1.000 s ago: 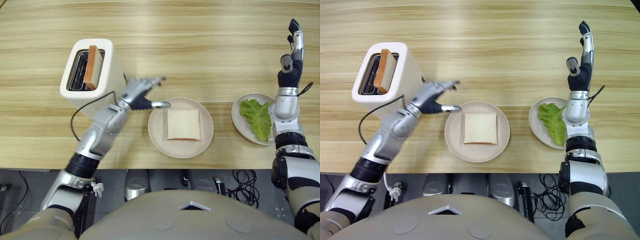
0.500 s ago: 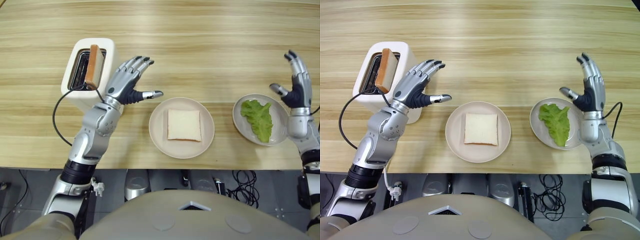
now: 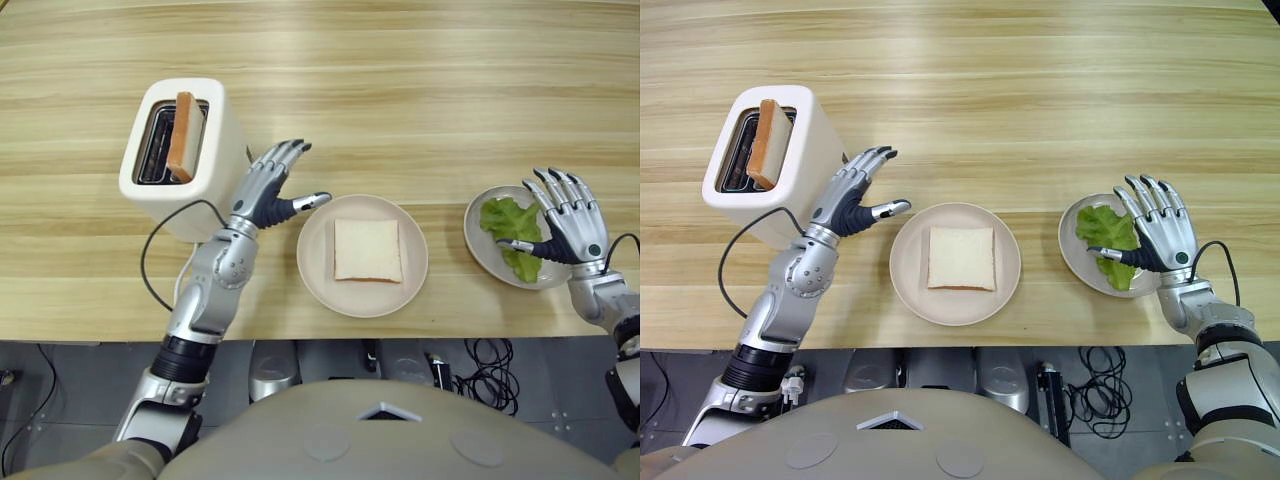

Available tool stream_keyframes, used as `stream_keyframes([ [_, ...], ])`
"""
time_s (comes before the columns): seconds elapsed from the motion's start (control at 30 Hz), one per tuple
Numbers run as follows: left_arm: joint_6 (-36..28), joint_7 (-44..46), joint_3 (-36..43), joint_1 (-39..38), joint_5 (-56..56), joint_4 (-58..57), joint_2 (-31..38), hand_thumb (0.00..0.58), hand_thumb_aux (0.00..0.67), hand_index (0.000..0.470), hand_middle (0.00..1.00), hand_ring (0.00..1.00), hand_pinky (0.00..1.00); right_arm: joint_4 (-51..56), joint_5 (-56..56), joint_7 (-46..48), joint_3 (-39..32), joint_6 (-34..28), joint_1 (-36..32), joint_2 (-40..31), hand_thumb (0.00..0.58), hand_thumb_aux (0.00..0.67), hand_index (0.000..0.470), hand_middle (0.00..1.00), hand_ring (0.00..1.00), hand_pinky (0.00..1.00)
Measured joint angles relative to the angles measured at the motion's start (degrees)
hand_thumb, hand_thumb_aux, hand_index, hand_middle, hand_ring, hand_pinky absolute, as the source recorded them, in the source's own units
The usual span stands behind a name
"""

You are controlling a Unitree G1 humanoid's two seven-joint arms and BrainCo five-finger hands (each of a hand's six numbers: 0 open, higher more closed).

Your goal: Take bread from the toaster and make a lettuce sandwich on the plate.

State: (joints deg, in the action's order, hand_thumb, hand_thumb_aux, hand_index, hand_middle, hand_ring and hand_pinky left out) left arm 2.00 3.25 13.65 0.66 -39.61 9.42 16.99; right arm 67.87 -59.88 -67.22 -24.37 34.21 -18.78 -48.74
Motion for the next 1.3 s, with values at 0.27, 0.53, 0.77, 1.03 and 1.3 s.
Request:
stream_keyframes([
  [0.27, 0.23, -0.98, -0.07, 0.47, 1.07, -3.21, 0.05, 0.000, 0.000, 0.000, 0.00, 0.00, 0.00, 4.33, 3.48, 3.49, -1.53, 1.08, 0.00, 0.94, 0.371, 0.268, 0.184, 0.00, 0.00, 0.00],
  [0.53, 0.84, -2.17, -0.44, 1.11, 2.04, -4.41, 0.28, 0.000, 0.000, 0.000, 0.00, 0.00, 0.00, 5.11, 6.51, 6.32, -2.10, 2.59, 0.18, 2.32, 0.405, 0.302, 0.207, 0.00, 0.00, 0.00],
  [0.77, 0.90, -2.61, -0.47, 1.10, 2.04, -4.50, 0.42, 0.000, 0.000, 0.000, 0.00, 0.00, 0.00, 5.20, 6.87, 6.56, -3.98, 2.92, 0.50, 2.42, 0.408, 0.305, 0.209, 0.00, 0.00, 0.00],
  [1.03, 1.01, -2.98, -0.45, 1.11, 2.03, -5.09, 0.38, 0.000, 0.000, 0.000, 0.00, 0.00, 0.00, 5.50, 8.62, 8.58, -3.95, 3.21, 0.50, 2.61, 0.580, 0.670, 0.460, 0.00, 0.00, 0.00],
  [1.3, 1.19, -3.32, -0.45, 1.24, 2.03, -6.16, 0.37, 0.000, 0.000, 0.000, 0.00, 0.00, 0.00, 5.11, 9.33, 8.84, -4.06, 3.40, 0.04, 3.02, 0.580, 0.670, 0.460, 0.00, 0.00, 0.00],
])
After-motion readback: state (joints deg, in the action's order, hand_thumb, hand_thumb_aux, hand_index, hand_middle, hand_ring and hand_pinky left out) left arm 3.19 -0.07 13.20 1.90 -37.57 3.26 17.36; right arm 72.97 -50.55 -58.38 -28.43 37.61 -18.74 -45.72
